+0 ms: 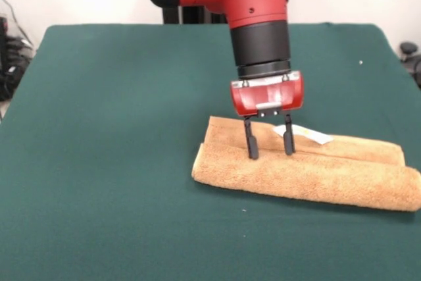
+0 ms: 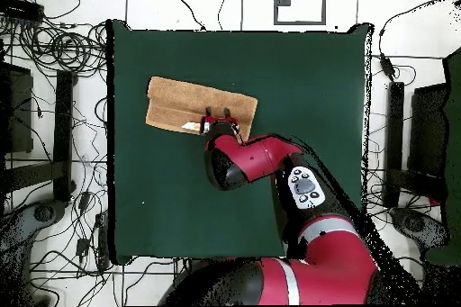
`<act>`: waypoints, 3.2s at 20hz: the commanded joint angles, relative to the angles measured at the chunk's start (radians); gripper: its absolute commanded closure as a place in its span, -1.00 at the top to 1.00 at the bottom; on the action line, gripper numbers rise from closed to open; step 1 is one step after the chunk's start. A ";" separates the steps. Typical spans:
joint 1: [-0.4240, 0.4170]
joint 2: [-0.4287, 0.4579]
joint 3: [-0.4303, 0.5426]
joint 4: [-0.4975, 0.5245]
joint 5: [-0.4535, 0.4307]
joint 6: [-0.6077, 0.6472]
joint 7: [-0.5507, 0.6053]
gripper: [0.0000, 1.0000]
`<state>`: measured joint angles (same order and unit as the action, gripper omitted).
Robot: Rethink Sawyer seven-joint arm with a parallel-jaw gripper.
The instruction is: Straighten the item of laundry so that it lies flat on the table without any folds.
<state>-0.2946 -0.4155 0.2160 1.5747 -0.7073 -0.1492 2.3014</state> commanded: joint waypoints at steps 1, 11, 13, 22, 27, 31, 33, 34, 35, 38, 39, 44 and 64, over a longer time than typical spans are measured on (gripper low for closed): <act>0.002 0.077 0.071 -0.023 -0.020 0.010 0.039 1.00; -0.013 0.078 0.090 -0.021 -0.029 0.026 0.028 1.00; -0.019 0.080 0.099 -0.018 -0.029 0.034 0.027 1.00; -0.152 0.120 0.261 0.028 -0.025 0.157 -0.020 1.00; -0.173 0.131 0.284 0.032 -0.023 0.174 -0.034 1.00; -0.163 0.122 0.271 0.037 -0.014 0.173 -0.026 1.00; -0.165 0.123 0.273 0.039 -0.013 0.177 -0.026 1.00; -0.165 0.123 0.273 0.039 -0.013 0.178 -0.027 1.00; -0.169 0.126 0.277 0.040 -0.013 0.180 -0.027 1.00; -0.166 0.127 0.273 0.036 -0.017 0.175 -0.025 1.00; -0.163 0.125 0.270 0.036 -0.017 0.173 -0.023 1.00; -0.145 0.109 0.246 0.045 -0.001 0.171 -0.004 1.00; -0.109 0.160 0.220 0.027 0.020 0.246 0.007 1.00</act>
<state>-0.5363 -0.3571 0.4625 1.5748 -0.6831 -0.0335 2.3012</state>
